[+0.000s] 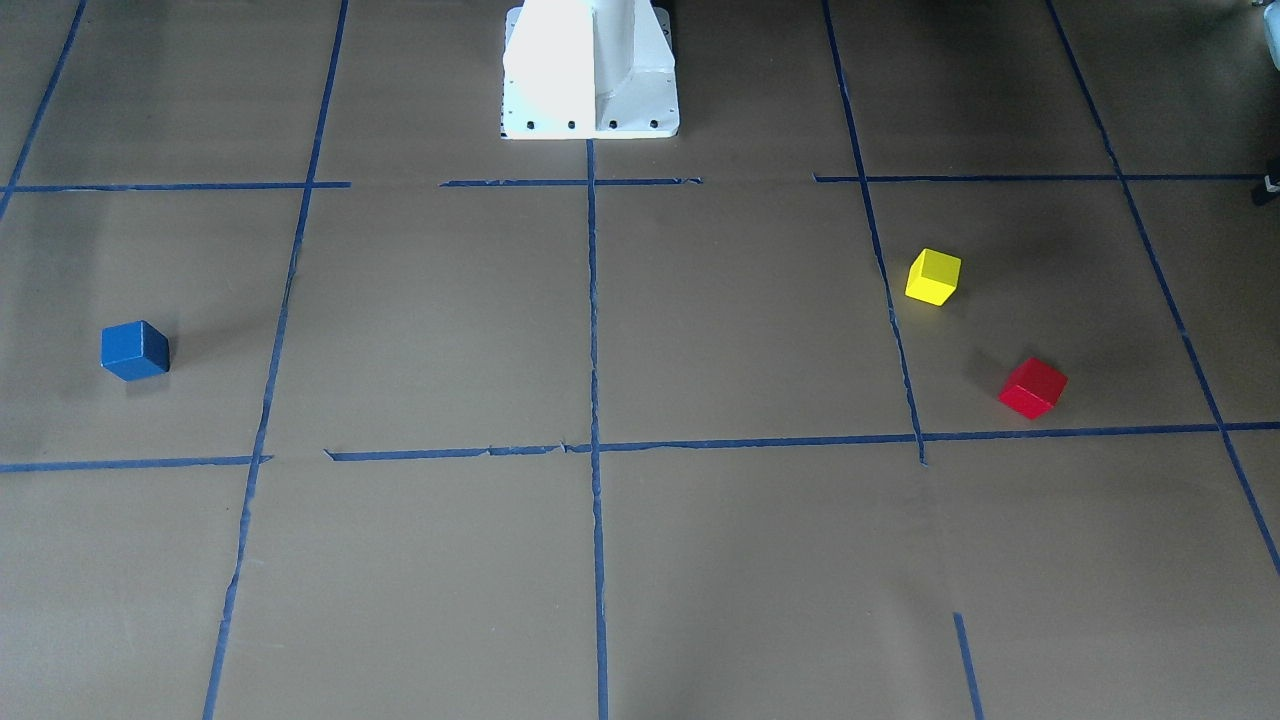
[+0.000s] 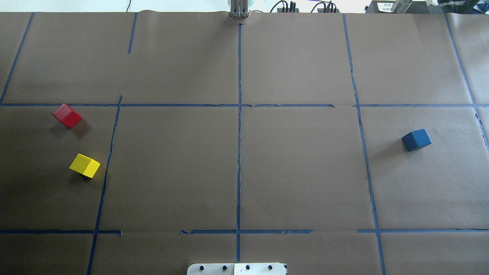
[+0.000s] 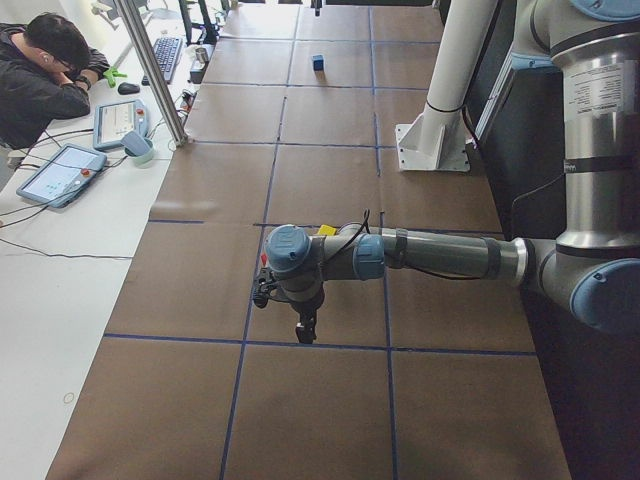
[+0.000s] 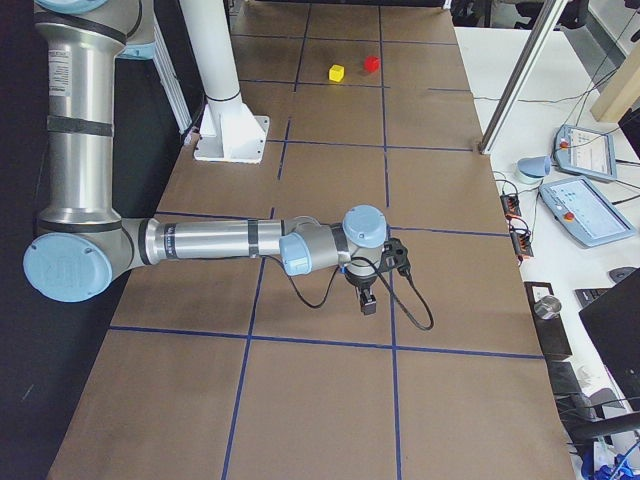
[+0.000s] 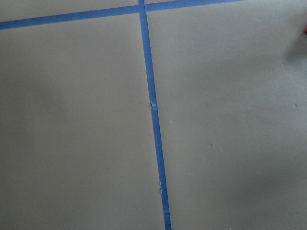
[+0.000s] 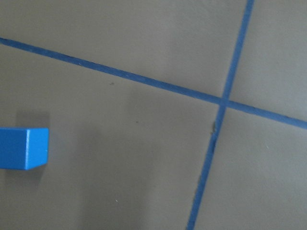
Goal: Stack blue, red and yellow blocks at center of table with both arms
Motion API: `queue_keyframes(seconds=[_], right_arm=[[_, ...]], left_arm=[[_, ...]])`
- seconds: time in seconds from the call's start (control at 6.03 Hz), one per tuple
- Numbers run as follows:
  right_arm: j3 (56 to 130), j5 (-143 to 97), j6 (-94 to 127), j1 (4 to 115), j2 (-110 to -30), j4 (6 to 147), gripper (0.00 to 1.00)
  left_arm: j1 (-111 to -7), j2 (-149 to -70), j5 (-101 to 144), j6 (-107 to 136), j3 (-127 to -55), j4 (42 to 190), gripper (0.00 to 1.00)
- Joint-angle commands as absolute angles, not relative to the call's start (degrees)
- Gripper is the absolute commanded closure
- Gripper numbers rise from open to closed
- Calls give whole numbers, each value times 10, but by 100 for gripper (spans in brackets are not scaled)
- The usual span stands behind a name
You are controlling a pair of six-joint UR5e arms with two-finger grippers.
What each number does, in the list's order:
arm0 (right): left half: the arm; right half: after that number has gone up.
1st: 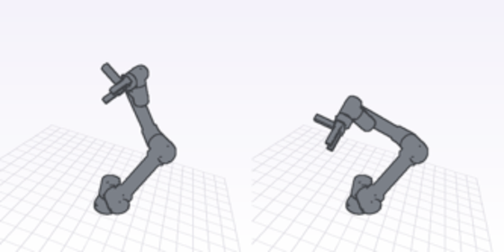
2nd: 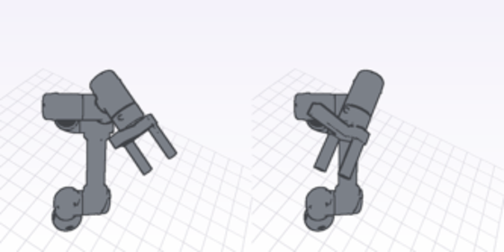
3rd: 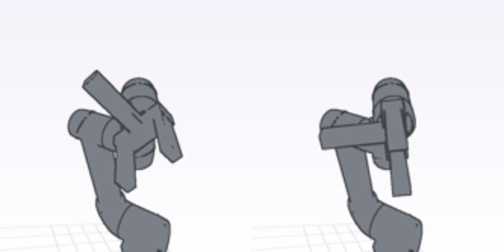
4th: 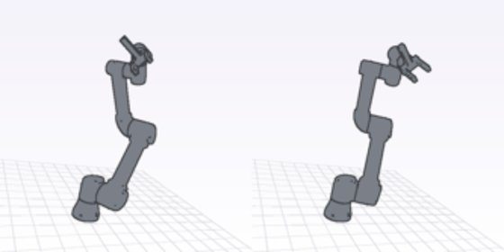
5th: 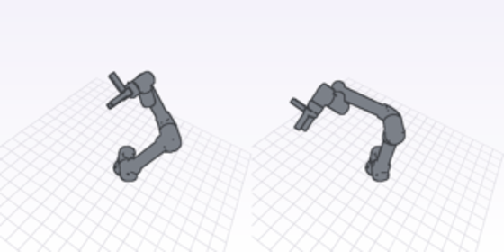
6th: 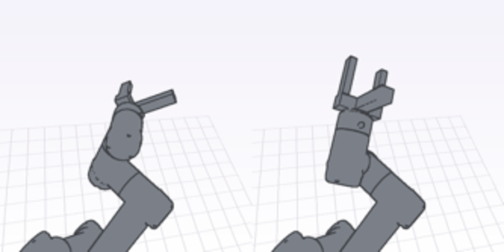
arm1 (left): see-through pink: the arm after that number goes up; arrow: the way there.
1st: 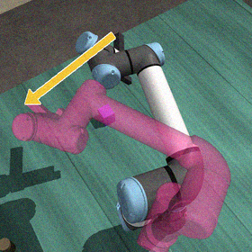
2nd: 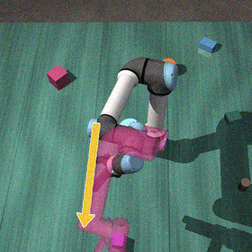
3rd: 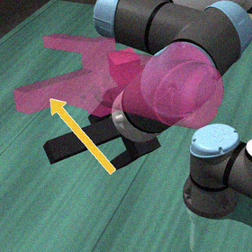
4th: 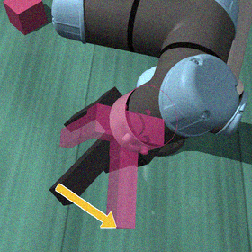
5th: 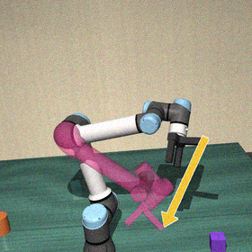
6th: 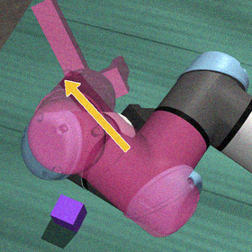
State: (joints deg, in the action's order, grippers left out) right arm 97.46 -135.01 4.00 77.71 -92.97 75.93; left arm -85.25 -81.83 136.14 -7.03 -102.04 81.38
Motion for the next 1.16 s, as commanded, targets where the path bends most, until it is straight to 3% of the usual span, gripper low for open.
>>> queue_keyframes(seconds=[0.0,0.99], right_arm=[[976,-1320,190,686,-897,703,0],[961,-1226,297,546,-901,660,0]], left_arm=[[-852,-818,1361,-70,-1020,814,0],[-852,-818,1361,-71,-1018,814,0]])
